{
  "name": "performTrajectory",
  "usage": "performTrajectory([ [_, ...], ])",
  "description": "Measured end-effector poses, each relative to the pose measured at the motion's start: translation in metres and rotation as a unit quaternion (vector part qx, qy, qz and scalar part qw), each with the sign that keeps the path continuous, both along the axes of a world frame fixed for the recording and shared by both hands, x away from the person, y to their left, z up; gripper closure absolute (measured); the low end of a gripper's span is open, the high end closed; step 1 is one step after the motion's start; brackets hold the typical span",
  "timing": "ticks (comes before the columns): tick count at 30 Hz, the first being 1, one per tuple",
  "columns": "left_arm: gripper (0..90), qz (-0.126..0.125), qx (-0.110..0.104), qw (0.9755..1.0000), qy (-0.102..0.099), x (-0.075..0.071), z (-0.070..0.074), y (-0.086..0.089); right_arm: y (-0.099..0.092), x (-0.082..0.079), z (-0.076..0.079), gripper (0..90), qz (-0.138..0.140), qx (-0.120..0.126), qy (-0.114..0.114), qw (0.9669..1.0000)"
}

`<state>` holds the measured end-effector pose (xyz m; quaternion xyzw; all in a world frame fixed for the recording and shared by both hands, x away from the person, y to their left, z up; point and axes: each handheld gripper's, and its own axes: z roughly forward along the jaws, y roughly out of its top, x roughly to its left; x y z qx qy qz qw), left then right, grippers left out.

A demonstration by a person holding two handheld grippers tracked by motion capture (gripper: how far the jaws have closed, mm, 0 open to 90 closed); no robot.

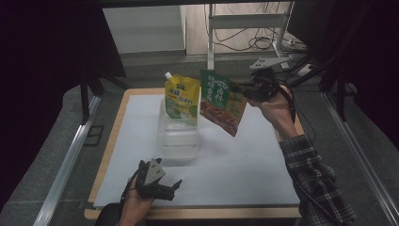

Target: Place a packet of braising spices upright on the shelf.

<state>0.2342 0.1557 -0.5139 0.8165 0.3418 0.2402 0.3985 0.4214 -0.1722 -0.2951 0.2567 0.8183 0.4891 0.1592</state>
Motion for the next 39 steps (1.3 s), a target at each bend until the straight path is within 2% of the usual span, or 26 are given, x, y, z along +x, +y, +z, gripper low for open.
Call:
performTrajectory([
  [3,0.0,0.001,-0.010,0.9999,-0.002,0.000,0.000,-0.001,0.000,-0.004,0.006,88.8,0.004,0.002,0.000,1.0000],
  [7,0.0,0.000,-0.013,0.9999,-0.002,0.000,0.000,-0.001,0.001,-0.006,0.009,88.8,0.012,0.005,0.003,0.9999],
  [13,0.0,0.000,-0.012,0.9999,-0.002,0.000,0.000,-0.001,0.010,-0.003,0.006,88.8,0.024,0.007,0.007,0.9997],
  [25,0.0,-0.003,-0.017,0.9999,-0.001,0.000,0.001,0.002,0.040,0.012,-0.003,88.9,0.054,0.019,0.013,0.9983],
  [27,0.0,-0.006,-0.030,0.9995,-0.003,0.000,0.002,0.001,0.045,0.015,-0.004,88.8,0.058,0.026,0.017,0.9979],
  [29,0.0,-0.008,-0.027,0.9996,-0.008,-0.001,0.004,0.001,0.052,0.018,-0.005,88.9,0.061,0.030,0.019,0.9975],
  [39,0.0,-0.002,-0.025,0.9997,-0.003,0.001,0.003,0.004,0.085,0.029,-0.005,88.8,0.084,0.027,0.015,0.9960],
])
